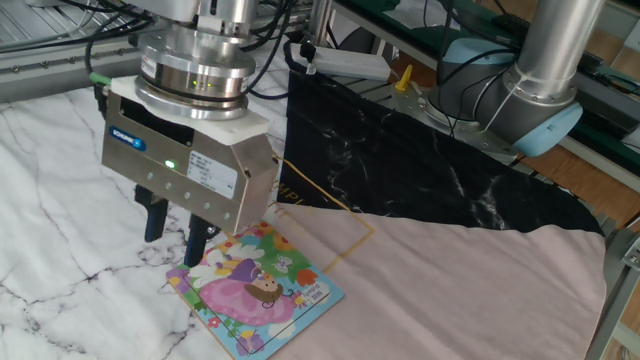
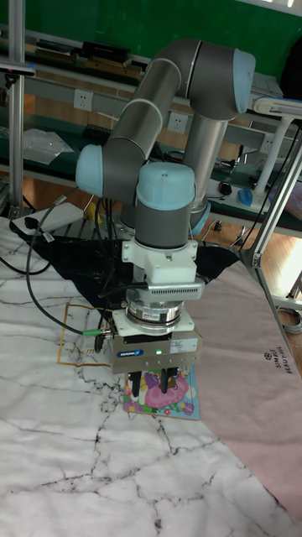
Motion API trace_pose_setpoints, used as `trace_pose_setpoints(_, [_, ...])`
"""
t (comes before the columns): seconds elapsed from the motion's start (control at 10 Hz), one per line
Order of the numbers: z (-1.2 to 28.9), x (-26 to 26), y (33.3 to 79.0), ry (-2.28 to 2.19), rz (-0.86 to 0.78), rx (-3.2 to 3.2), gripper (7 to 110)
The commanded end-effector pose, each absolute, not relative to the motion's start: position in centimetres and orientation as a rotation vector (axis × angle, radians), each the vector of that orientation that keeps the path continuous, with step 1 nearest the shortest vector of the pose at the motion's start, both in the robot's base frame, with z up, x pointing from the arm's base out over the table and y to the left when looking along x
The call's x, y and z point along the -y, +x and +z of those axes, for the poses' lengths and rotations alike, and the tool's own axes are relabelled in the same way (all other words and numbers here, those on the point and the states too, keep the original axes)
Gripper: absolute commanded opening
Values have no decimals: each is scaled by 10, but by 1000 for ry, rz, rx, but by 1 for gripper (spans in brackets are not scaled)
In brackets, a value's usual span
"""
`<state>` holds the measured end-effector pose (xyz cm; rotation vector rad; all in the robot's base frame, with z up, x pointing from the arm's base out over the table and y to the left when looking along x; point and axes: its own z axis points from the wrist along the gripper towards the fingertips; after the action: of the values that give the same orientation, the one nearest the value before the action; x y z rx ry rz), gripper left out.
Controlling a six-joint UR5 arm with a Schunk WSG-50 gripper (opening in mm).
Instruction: Assemble one piece of a puzzle
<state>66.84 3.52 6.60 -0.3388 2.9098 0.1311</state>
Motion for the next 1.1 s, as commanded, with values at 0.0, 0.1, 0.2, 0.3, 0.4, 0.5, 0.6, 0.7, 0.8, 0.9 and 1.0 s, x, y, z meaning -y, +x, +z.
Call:
trace_pose_setpoints(0.0, [66,-24,662,-285,83,-2955,44])
trace_pose_setpoints(0.1, [66,-26,662,-275,96,-2955,44])
trace_pose_setpoints(0.2, [64,-25,655,-286,93,-2982,44])
trace_pose_setpoints(0.3, [63,-26,651,-263,100,-3000,44])
trace_pose_setpoints(0.4, [63,-37,647,-206,173,-3019,44])
trace_pose_setpoints(0.5, [62,-35,647,-229,169,-3014,44])
trace_pose_setpoints(0.6, [62,-34,648,-241,158,-3009,44])
trace_pose_setpoints(0.7, [62,-31,653,-262,138,-2991,44])
trace_pose_setpoints(0.8, [63,-23,660,-287,80,-2963,44])
trace_pose_setpoints(0.9, [63,-24,662,-308,84,-2953,44])
trace_pose_setpoints(1.0, [64,-30,663,-301,119,-2945,44])
